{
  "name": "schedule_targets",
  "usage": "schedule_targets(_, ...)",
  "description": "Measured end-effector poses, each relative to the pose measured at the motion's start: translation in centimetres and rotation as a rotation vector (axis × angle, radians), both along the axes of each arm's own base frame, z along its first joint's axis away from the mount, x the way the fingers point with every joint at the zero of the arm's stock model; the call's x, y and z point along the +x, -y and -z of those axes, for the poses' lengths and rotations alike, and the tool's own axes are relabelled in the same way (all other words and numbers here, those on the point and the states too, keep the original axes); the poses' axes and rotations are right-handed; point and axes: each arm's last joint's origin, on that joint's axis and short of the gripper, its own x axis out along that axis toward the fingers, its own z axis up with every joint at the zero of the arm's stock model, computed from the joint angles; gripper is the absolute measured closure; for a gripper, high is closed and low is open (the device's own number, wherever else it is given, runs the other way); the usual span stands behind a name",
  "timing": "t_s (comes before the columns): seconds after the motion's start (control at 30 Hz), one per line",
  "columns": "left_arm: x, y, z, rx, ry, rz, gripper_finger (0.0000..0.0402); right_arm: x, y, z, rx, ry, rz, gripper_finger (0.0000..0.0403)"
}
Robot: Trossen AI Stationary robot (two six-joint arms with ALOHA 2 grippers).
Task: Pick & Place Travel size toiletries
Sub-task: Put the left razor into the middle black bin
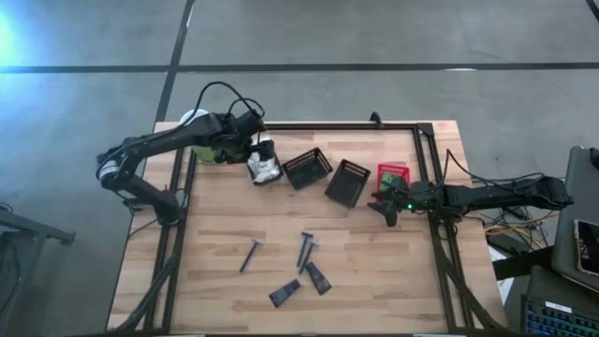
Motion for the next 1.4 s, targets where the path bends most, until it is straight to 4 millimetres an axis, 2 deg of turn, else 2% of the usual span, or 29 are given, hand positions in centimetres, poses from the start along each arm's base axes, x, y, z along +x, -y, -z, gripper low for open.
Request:
schedule_targets(0.17,0.0,0.0,0.0,-0.021,0.012,0.017,0.0126,0.0,0.0,0.0,0.001,0.000,-0.002,0.0157)
schedule_targets(0.53,-0.4,0.2,0.5,-0.061,-0.027,0.009,0.0329,0.0,0.0,0.0,0.002,0.004,-0.004,0.0122)
schedule_targets(0.67,-0.5,0.3,1.0,-0.069,-0.046,0.012,0.0375,0.0,0.0,0.0,0.001,0.005,-0.003,0.0110)
schedule_targets(0.77,-0.6,0.3,1.1,-0.075,-0.054,0.014,0.0383,0.0,0.0,0.0,0.001,0.005,-0.003,0.0101)
schedule_targets(0.87,-0.5,0.3,0.9,-0.089,-0.038,0.020,0.0365,0.0,0.0,0.0,0.001,0.005,-0.003,0.0092)
schedule_targets(0.93,-0.5,0.4,0.9,-0.112,-0.022,0.026,0.0334,0.0,0.0,0.0,0.001,0.005,-0.003,0.0087)
schedule_targets(1.13,-0.4,0.7,1.2,-0.182,-0.001,0.059,0.0183,0.0,0.0,0.0,0.000,0.004,0.000,0.0073)
schedule_targets(1.23,-0.2,1.2,1.3,-0.186,0.006,0.194,0.0111,0.0,0.0,0.0,0.000,0.003,0.000,0.0065)
schedule_targets(1.33,0.0,2.1,1.8,-0.204,0.005,0.300,0.0063,0.0,0.0,0.0,0.000,0.002,0.000,0.0057)
schedule_targets(1.4,0.2,2.8,2.4,-0.209,-0.002,0.334,0.0045,0.0,0.0,0.0,0.000,0.000,0.000,0.0053)
